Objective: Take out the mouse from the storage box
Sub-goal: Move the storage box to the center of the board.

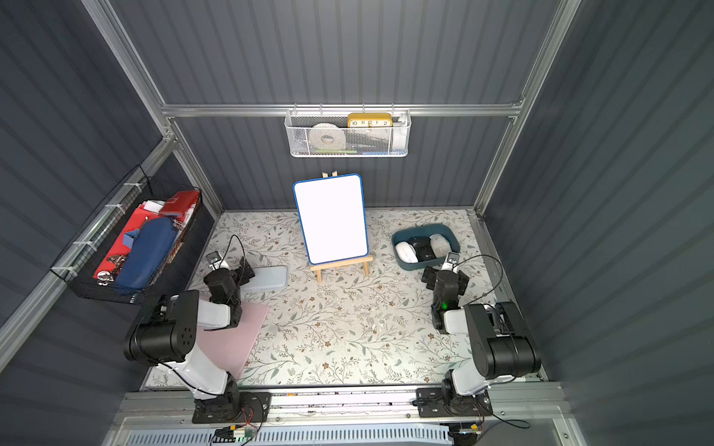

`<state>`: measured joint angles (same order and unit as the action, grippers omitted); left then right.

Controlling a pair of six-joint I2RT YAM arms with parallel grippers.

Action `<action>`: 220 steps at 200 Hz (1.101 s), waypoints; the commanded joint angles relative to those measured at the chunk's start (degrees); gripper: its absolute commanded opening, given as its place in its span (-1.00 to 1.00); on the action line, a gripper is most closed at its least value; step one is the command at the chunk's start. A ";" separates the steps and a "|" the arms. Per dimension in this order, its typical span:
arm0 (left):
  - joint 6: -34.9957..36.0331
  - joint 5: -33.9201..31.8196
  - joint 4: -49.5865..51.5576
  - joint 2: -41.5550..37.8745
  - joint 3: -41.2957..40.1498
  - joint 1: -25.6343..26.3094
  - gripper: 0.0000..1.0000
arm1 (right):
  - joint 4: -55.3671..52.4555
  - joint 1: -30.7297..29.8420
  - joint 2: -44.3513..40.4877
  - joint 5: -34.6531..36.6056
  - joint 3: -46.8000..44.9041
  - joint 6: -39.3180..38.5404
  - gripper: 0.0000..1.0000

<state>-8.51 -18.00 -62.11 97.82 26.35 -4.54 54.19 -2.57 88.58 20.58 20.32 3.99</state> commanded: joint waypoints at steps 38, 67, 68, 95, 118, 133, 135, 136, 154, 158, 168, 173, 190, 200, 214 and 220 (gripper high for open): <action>-0.55 -0.11 -1.17 -0.36 0.06 0.05 0.99 | 0.63 0.06 0.55 -0.16 0.86 0.49 0.98; -0.45 -0.15 -1.77 -0.60 -0.26 0.06 0.99 | 1.88 0.06 0.21 -1.49 0.22 -0.45 0.98; -0.45 -0.17 -1.87 -0.61 -0.39 0.06 0.99 | 2.05 0.09 0.11 -1.72 0.10 -0.59 0.98; 2.22 -0.95 -2.69 -9.69 -4.78 2.07 0.99 | -2.92 -1.59 -8.09 -5.03 -1.34 -4.30 0.98; -1.07 -6.86 12.04 -24.75 -4.12 7.49 0.99 | -21.57 -2.71 -22.29 -4.15 0.92 0.68 0.98; -5.65 -5.65 18.73 -33.14 -3.57 9.25 0.99 | -36.38 -2.94 -30.45 -5.89 5.33 5.79 0.98; -6.65 -5.34 19.86 -33.93 -3.38 9.23 0.99 | -37.72 -2.96 -31.24 -5.99 5.78 6.45 0.98; -7.11 -5.09 20.37 -34.28 -3.22 9.26 0.99 | -38.36 -2.92 -31.74 -6.03 6.05 6.73 0.98; -19.89 -6.66 34.57 -41.06 1.36 9.20 0.99 | -46.17 -2.84 -37.54 -4.38 9.53 15.03 0.98; -23.20 -7.54 38.38 -41.92 2.73 9.20 0.99 | -47.79 -2.82 -38.53 -3.30 10.03 17.18 0.98; -31.45 -10.20 48.47 -43.02 6.49 9.19 0.99 | -55.71 -2.80 -41.14 -0.07 12.13 24.91 0.98; -34.09 -10.41 52.53 -43.30 8.13 9.19 0.99 | -58.78 -2.71 -42.24 1.45 12.88 27.66 0.98; -38.07 -8.91 62.21 -43.68 12.47 9.19 0.99 | -61.07 -1.85 -45.70 -2.49 13.18 28.75 0.98; -40.56 -9.30 68.07 -43.75 14.47 9.19 0.99 | -60.93 -1.84 -46.49 -7.30 13.65 26.96 0.98; -38.43 -7.74 71.14 -44.11 15.64 9.17 0.99 | -66.39 -1.89 -45.15 -9.44 17.10 26.56 0.98; -37.35 -6.11 71.43 -44.32 15.77 9.18 0.99 | -70.11 -1.89 -43.50 -10.05 19.61 25.79 0.98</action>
<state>-41.50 -25.80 -6.52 54.26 40.56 4.73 -1.78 -4.45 42.30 15.51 34.28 27.79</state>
